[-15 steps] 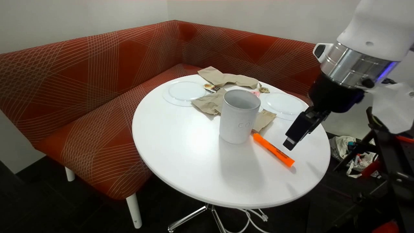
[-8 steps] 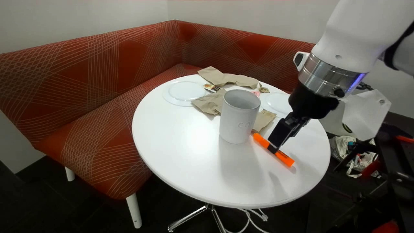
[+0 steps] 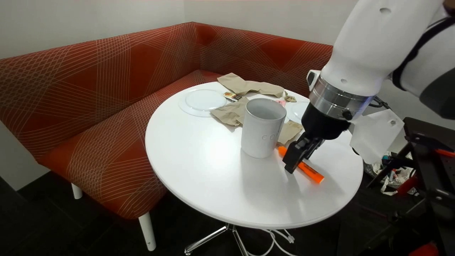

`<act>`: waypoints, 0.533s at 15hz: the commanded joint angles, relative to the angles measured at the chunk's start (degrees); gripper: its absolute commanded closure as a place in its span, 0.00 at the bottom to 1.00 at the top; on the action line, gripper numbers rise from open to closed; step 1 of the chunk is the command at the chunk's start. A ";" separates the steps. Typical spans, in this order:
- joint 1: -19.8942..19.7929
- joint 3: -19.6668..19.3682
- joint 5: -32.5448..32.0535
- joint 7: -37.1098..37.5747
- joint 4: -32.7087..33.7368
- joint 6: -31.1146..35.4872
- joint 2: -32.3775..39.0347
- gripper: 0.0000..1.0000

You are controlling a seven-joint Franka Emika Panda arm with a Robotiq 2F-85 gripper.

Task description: Put the marker inside the mug cup

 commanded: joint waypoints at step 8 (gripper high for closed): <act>0.71 -0.32 0.04 0.66 0.62 1.97 -0.27 0.95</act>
